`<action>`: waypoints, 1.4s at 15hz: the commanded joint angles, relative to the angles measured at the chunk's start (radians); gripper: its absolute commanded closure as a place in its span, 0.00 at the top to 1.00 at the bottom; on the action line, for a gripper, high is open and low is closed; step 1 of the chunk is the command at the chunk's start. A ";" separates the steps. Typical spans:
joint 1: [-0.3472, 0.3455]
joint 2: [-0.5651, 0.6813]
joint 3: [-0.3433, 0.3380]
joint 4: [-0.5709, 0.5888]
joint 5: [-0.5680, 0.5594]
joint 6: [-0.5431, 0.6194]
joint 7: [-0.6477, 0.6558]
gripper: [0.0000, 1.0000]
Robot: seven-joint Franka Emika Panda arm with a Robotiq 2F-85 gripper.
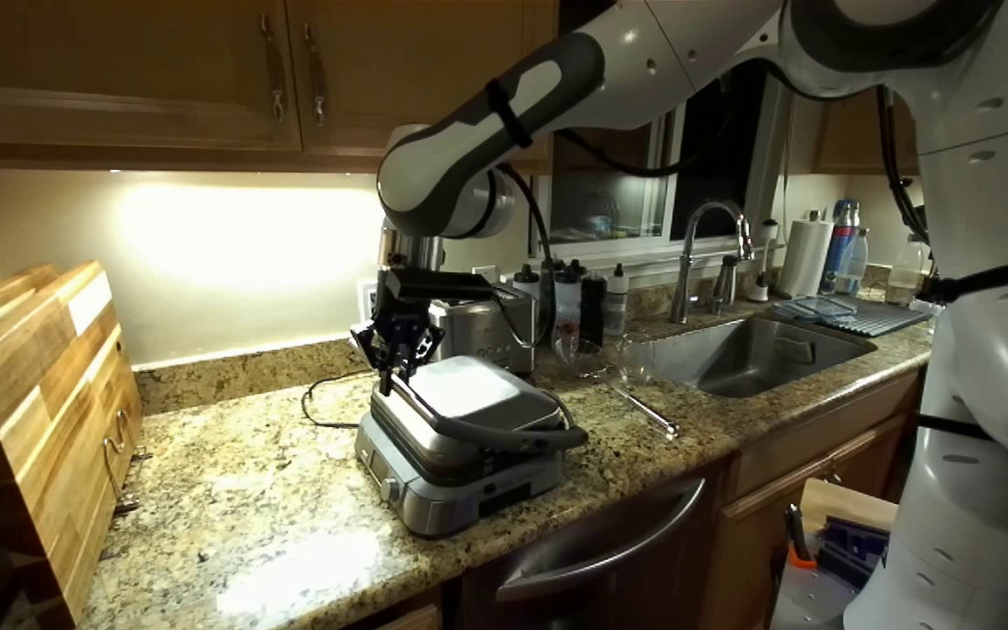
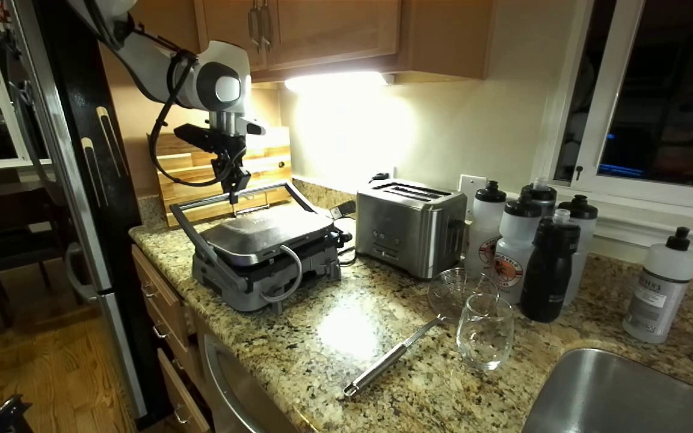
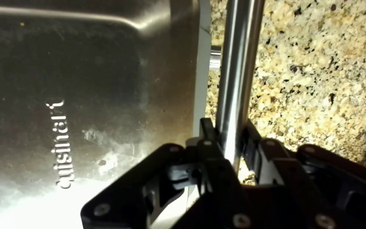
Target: Close the grill sandwich maker
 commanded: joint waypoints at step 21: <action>0.008 -0.243 -0.057 -0.023 -0.113 -0.280 0.037 1.00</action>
